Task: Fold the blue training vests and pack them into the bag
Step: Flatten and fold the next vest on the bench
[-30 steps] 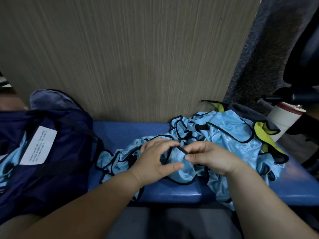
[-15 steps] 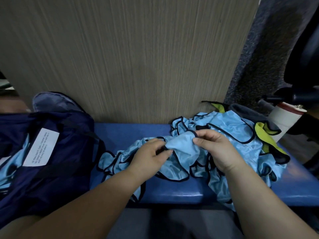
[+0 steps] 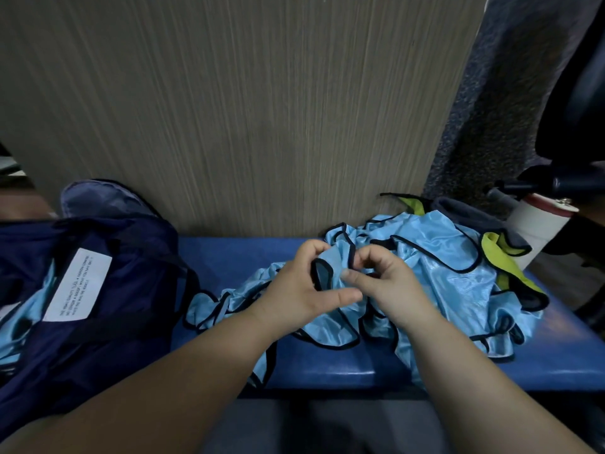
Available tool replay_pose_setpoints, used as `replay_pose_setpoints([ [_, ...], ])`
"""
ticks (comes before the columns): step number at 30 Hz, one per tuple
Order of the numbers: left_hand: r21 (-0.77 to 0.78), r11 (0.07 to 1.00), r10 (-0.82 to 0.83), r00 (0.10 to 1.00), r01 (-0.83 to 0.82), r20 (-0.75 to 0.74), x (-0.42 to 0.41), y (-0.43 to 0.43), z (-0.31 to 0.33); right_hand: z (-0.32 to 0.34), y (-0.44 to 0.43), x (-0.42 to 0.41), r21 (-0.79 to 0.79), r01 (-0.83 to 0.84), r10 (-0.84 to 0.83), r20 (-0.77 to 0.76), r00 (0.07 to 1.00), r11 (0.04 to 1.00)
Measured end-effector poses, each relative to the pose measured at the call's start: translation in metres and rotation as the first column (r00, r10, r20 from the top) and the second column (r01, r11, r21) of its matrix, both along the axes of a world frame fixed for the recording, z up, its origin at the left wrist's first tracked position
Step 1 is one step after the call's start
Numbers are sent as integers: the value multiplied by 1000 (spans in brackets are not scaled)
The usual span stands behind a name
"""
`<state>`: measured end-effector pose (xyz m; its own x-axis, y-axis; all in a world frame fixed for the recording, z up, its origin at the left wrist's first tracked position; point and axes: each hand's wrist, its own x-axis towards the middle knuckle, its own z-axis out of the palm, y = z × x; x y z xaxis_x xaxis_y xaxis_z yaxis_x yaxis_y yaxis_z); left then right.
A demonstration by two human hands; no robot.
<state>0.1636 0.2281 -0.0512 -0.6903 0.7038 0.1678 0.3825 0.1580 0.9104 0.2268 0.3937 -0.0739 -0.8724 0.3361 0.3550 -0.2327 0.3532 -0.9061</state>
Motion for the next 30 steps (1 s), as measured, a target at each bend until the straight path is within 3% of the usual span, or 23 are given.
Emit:
replay_pose_setpoints([
  [3,18,997,80,992,-79,-92,3,4,0,0,-4,-2,-2,-21,20,-63,998,1000],
  [6,128,980,144,988,-149,54,-1,3,4,2,-6,-1,-292,-167,162,-42,986,942],
  [8,208,965,113,971,-158,212,-2,0,11,4,-4,1,-390,-255,276,-2,961,885],
  [10,255,953,72,941,-162,329,-4,-3,16,4,-3,3,-324,-316,354,67,933,892],
  [14,276,947,16,881,-165,474,-12,-9,22,3,-8,3,-215,-290,332,199,922,933],
  [19,248,966,-49,896,-69,440,-14,-13,20,1,-12,1,-259,-224,286,234,929,940],
  [26,268,945,34,871,-188,489,-15,-13,22,1,-8,2,-276,-105,158,178,971,955],
  [30,232,959,60,920,-160,388,-14,-13,18,1,-5,-2,-404,-50,98,97,990,913],
])
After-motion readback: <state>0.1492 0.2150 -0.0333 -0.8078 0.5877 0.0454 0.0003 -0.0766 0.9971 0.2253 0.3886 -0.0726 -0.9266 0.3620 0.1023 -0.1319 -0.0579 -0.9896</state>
